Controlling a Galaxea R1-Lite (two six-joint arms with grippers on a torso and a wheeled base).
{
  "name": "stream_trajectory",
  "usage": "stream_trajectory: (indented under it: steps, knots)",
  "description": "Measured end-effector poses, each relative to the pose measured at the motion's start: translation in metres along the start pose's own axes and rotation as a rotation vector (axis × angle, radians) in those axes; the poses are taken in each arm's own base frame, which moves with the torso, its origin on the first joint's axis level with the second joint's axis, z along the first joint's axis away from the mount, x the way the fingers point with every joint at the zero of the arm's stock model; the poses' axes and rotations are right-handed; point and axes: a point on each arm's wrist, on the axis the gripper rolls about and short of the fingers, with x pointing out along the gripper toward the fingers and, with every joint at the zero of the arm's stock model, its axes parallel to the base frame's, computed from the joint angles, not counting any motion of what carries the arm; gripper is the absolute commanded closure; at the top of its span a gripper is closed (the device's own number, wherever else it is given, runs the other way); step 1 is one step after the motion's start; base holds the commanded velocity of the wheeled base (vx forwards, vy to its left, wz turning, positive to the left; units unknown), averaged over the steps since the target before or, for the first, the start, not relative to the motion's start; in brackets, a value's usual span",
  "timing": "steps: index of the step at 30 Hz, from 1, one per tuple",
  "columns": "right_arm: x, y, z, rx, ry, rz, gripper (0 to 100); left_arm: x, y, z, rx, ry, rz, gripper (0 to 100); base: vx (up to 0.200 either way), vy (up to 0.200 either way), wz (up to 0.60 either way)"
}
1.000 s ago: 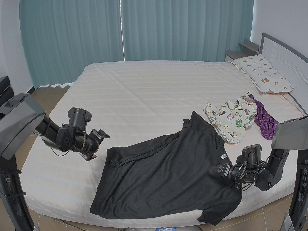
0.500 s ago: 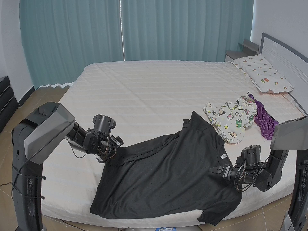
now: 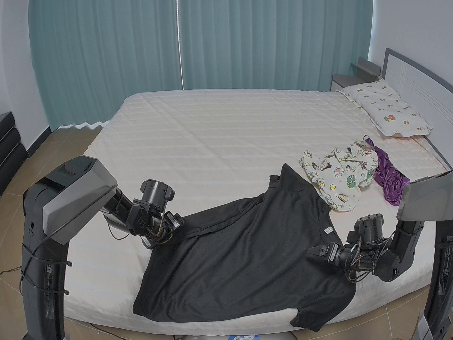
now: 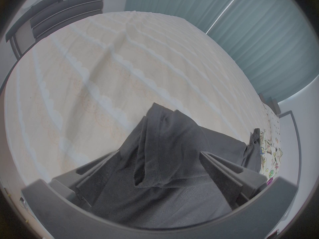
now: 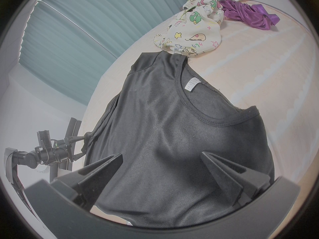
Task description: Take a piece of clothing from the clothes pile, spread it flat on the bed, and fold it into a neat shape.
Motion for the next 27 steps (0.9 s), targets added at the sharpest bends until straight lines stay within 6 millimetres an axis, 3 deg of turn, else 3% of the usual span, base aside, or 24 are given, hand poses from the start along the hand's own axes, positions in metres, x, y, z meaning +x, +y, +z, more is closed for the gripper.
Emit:
stream_trajectory:
  steps: [12, 22, 23, 27]
  knots:
    - [0.001, -0.001, -0.001, 0.001, 0.005, -0.004, 0, 0.004, 0.002, 0.001, 0.048, -0.002, 0.012, 100, 0.0, 0.0, 0.0]
    - [0.001, -0.002, -0.002, 0.001, 0.008, -0.006, 0, -0.009, 0.007, 0.013, 0.038, 0.012, 0.068, 100, 0.0, 0.0, 0.0]
    - [0.001, -0.002, -0.002, 0.002, 0.008, -0.006, 0, -0.01, 0.005, 0.015, 0.035, 0.006, 0.062, 0, 0.0, 0.0, 0.0]
    - [0.001, -0.002, -0.002, 0.002, 0.009, -0.007, 0, -0.013, 0.001, 0.023, 0.027, -0.012, 0.045, 0, 0.0, 0.0, 0.0]
